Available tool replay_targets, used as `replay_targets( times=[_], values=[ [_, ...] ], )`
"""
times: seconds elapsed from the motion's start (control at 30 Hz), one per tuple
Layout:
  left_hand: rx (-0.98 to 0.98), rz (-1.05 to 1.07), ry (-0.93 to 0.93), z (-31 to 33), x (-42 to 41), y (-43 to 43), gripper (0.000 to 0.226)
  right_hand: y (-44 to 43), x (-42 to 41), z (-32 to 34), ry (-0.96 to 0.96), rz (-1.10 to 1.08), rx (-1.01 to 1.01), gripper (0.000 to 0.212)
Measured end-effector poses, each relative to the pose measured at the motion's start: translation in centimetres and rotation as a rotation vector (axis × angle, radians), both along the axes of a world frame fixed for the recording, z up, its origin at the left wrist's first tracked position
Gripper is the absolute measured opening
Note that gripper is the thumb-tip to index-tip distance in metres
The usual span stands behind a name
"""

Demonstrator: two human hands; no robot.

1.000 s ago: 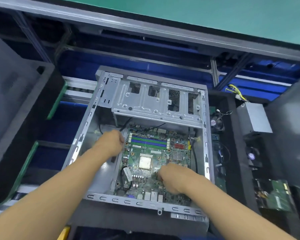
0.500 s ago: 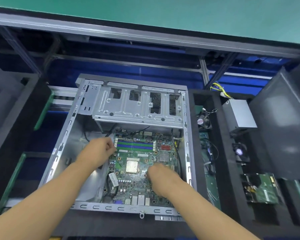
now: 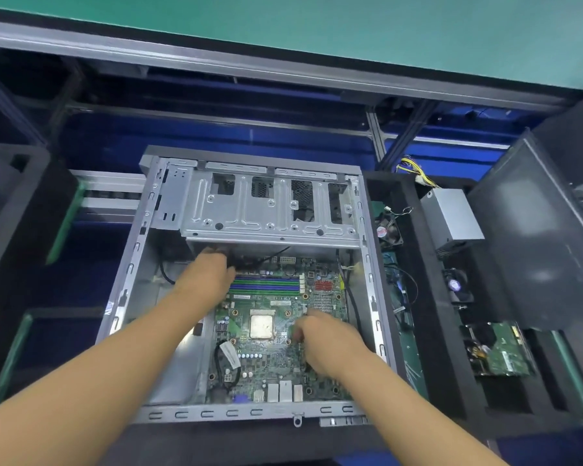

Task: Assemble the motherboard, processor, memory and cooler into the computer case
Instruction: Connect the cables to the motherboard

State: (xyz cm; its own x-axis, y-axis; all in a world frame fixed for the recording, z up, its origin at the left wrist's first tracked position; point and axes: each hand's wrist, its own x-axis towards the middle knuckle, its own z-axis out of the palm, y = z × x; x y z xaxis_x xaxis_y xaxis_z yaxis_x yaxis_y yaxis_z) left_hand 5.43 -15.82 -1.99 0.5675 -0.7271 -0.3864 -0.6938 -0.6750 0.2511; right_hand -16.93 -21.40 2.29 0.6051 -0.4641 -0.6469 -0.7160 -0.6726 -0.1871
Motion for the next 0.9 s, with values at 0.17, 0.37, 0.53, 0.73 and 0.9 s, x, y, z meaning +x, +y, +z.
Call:
replay_targets(
  times=[0.17, 0.37, 0.53, 0.73, 0.9],
  values=[
    [-0.165, 0.171, 0.123, -0.5, -0.1, 0.6, 0.028, -0.1, 0.5, 0.0, -0.004, -0.022, 0.008, 0.043],
    [0.001, 0.295, 0.203, -0.7, 0.0, 2.6, 0.028, -1.6, 2.8, 0.1, -0.258, -0.112, -0.008, 0.029],
    [0.279, 0.331, 0.133, -0.8, -0.2, 3.8, 0.073, -4.2, 9.5, -1.1, -0.246, -0.017, -0.119, 0.022],
    [0.34, 0.239, 0.027, -1.0, 0.2, 4.5, 0.078, -6.0, 11.9, -2.7, 0.125, 0.088, -0.133, 0.036],
    [0.137, 0.183, -0.046, 0.4, 0.0, 4.7, 0.029, -5.6, 11.0, -2.2, 0.047, 0.041, -0.197, 0.026]
  ],
)
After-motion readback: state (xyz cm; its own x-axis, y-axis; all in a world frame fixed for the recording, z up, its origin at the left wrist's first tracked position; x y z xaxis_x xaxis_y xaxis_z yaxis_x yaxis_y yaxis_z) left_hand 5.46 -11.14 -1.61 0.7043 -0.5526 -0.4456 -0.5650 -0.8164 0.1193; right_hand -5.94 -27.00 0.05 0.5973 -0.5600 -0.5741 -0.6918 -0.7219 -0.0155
